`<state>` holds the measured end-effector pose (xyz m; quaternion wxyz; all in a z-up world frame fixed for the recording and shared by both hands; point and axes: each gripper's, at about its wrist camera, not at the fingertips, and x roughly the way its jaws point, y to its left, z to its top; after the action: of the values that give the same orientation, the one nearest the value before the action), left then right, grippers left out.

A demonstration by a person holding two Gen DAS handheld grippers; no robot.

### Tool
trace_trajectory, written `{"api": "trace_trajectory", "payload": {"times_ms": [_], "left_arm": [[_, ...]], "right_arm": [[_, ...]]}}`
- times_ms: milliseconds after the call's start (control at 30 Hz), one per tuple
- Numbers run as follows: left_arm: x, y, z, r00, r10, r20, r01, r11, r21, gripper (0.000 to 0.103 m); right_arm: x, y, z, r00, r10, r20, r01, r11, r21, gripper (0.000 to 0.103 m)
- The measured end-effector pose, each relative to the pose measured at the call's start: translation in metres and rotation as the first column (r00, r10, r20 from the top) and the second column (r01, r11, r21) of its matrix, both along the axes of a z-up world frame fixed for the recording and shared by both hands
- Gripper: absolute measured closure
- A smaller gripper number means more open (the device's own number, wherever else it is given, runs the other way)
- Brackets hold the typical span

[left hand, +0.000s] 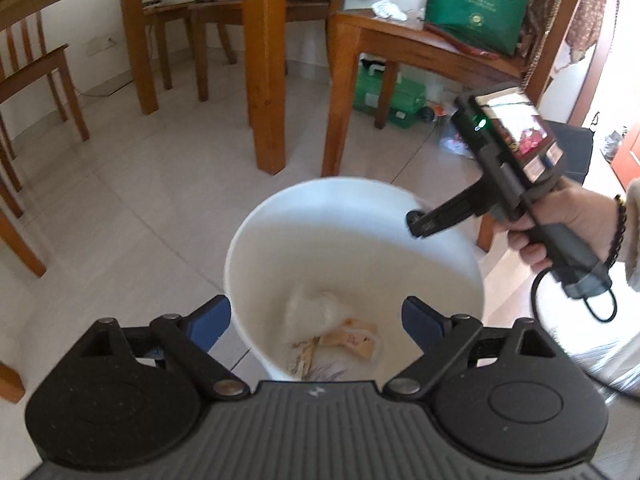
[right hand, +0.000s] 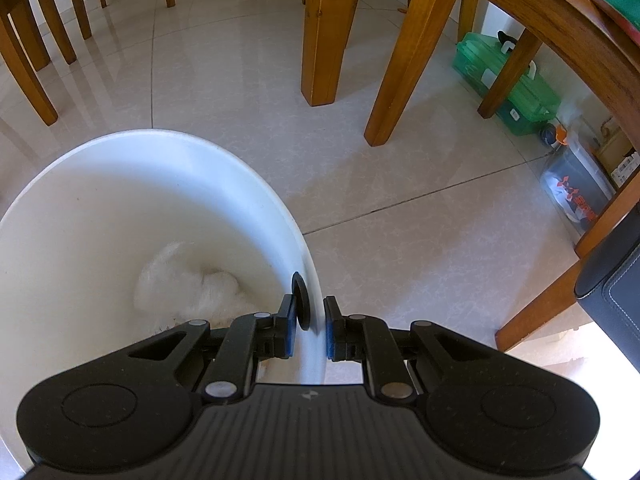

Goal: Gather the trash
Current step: 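Carry the plastic wrap over the bin and open the left tool, then grasp an orange peel half with the left tool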

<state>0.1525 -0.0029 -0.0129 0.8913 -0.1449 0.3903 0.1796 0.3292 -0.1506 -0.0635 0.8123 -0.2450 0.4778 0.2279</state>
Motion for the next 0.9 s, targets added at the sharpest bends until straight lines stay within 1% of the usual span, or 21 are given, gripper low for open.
{"api": "trace_trajectory", "payload": {"times_ms": [133, 233, 333, 433, 500, 600, 667, 800, 900], "left_arm": [[-0.021, 0.002, -0.016, 0.998, 0.046, -0.038, -0.046, 0.999, 0.004, 0.010], [-0.038, 0.003, -0.032, 0.991, 0.108, -0.077, -0.110, 0.994, -0.013, 0.006], [-0.059, 0.001, -0.052, 0.977, 0.186, -0.105, -0.190, 0.981, -0.028, 0.004], [-0.082, -0.001, -0.075, 0.957, 0.261, -0.125, -0.272, 0.959, -0.078, 0.004], [-0.096, -0.003, -0.093, 0.939, 0.310, -0.151, -0.328, 0.938, -0.115, 0.004], [-0.114, -0.007, -0.123, 0.913, 0.354, -0.204, -0.388, 0.909, -0.155, 0.004], [-0.124, -0.011, -0.142, 0.900, 0.368, -0.234, -0.408, 0.899, -0.155, 0.004], [-0.141, -0.015, -0.184, 0.853, 0.427, -0.300, -0.488, 0.857, -0.165, 0.004], [-0.150, -0.017, -0.215, 0.828, 0.429, -0.361, -0.513, 0.839, -0.180, 0.004]], "right_arm": [[-0.001, 0.000, 0.000, 1.000, -0.001, 0.001, 0.001, 1.000, -0.001, 0.086], [-0.002, 0.000, 0.000, 1.000, -0.001, 0.003, 0.001, 1.000, -0.002, 0.086], [-0.002, 0.000, 0.000, 1.000, -0.002, 0.004, 0.002, 1.000, -0.002, 0.086], [-0.001, 0.000, 0.000, 1.000, -0.004, 0.004, 0.004, 1.000, -0.001, 0.086], [-0.001, 0.000, 0.000, 1.000, -0.004, 0.005, 0.004, 1.000, -0.002, 0.086], [0.000, 0.000, 0.000, 1.000, 0.001, 0.009, -0.001, 1.000, -0.005, 0.085], [0.000, 0.000, 0.000, 1.000, 0.000, 0.009, 0.000, 1.000, -0.005, 0.085], [0.001, 0.000, 0.000, 1.000, -0.002, 0.008, 0.002, 1.000, -0.004, 0.085], [0.002, 0.000, 0.001, 1.000, 0.000, 0.009, 0.000, 1.000, -0.005, 0.085]]}}
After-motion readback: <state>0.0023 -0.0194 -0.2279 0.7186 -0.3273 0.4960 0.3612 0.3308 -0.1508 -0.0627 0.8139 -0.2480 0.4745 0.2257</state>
